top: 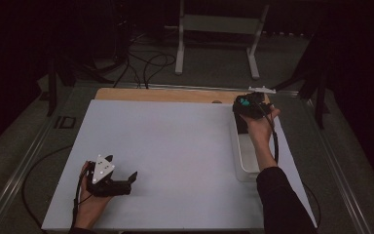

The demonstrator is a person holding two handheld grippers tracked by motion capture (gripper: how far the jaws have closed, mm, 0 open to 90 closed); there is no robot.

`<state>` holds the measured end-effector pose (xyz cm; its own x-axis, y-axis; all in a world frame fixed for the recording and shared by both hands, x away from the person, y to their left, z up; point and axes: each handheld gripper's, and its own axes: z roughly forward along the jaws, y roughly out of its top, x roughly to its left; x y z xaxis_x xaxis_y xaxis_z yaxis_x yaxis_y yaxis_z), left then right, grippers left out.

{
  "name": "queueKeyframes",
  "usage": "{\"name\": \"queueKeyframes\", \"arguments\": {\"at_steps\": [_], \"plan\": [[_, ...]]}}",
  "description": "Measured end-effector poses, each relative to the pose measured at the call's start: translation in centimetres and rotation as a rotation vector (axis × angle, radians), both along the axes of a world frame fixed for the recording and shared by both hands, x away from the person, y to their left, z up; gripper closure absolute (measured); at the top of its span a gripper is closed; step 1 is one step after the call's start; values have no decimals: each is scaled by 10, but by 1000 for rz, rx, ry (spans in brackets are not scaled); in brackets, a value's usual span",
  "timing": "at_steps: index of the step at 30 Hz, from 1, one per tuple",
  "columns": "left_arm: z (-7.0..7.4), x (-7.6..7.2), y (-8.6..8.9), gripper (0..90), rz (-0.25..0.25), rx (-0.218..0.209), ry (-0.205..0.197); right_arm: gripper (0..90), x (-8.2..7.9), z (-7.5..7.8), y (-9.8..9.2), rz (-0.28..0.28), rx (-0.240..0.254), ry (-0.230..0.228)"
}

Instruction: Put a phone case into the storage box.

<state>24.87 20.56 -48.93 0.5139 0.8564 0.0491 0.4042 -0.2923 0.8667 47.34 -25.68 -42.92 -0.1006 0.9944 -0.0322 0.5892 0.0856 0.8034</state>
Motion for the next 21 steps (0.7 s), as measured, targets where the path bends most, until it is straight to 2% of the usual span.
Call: {"name": "queueKeyframes", "arguments": {"at_steps": [3,4,5,7,14,17,21], "plan": [[0,0,1,0,2,-4,-1,95,3,0,-3,1,40,-1],[0,0,1,0,2,-4,-1,95,3,0,-3,1,40,-1],[0,0,1,0,3,-6,-1,78,4,0,-5,22,63,4],[0,0,1,0,3,-6,0,73,4,0,-6,29,71,6],[1,0,2,0,7,-3,-3,73,0,5,-9,32,74,-16],[2,0,4,0,11,-2,-8,74,-7,10,-11,43,84,-28],[4,0,7,0,18,-2,-12,75,-18,15,-11,80,73,-39]]}}
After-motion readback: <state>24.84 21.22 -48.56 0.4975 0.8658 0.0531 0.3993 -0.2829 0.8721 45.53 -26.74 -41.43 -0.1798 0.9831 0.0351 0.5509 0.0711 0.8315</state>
